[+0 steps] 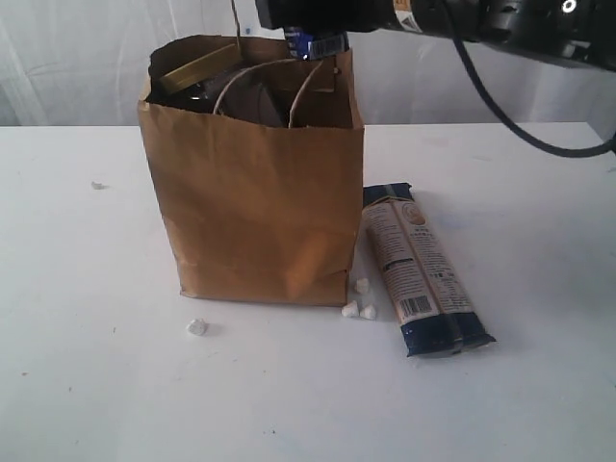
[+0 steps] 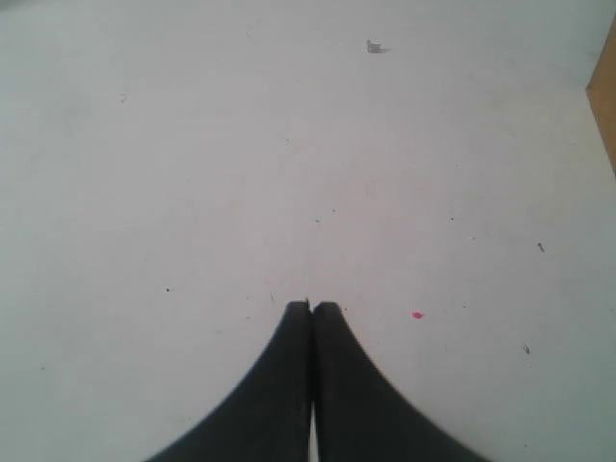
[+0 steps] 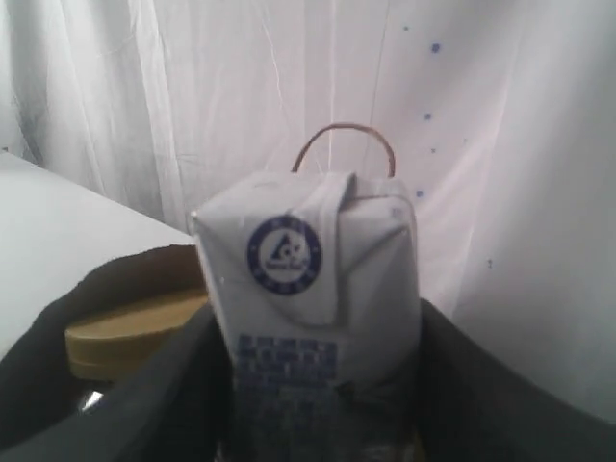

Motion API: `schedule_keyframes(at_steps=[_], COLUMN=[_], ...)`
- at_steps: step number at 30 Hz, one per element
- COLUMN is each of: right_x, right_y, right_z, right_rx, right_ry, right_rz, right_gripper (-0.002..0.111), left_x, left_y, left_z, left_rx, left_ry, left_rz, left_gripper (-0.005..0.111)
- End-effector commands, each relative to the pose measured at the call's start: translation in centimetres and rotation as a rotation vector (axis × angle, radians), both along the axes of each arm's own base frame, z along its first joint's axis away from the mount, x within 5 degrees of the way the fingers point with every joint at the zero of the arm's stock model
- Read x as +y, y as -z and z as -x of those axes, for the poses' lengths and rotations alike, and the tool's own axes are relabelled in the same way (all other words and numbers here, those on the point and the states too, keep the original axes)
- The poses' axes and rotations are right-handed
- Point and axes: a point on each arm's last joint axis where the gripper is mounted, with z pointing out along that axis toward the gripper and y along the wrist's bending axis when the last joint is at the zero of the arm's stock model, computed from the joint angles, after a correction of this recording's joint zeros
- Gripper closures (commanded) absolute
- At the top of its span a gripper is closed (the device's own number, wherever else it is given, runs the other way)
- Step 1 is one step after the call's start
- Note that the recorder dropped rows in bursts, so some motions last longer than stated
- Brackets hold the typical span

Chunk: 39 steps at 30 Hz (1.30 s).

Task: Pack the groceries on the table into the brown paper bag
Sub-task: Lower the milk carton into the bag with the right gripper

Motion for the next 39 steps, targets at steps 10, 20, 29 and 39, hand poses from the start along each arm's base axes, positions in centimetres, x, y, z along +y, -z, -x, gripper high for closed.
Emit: schedule_keyframes(at_steps=[10, 20, 29, 39], right_x=[-0.6, 0.4, 0.9, 0.9], right_y=[-3.7, -1.9, -0.5, -0.3], right_z=[-0.8, -1.8, -2.5, -2.7], right_rx=[-0.110, 0.010, 0.084, 0.145], right_ry=[0.086, 0.075, 0.086, 0.118], right_rz=[0.026, -0.100, -0.153, -0.227], right_gripper=[0.079, 0.079, 0.071, 0.061], left_x=[0.0, 0.0, 0.0, 0.0], left_y=[0.1, 0.1, 0.1, 0.1], left_z=[0.0, 0.0, 0.0, 0.0], left_rx=[-0.004, -0.004, -0.004, -0.004], left_ry=[0.003, 0.003, 0.003, 0.003], left_rz=[0.003, 0.003, 0.003, 0.003], left_gripper=[0.107, 0.107, 0.107, 0.107])
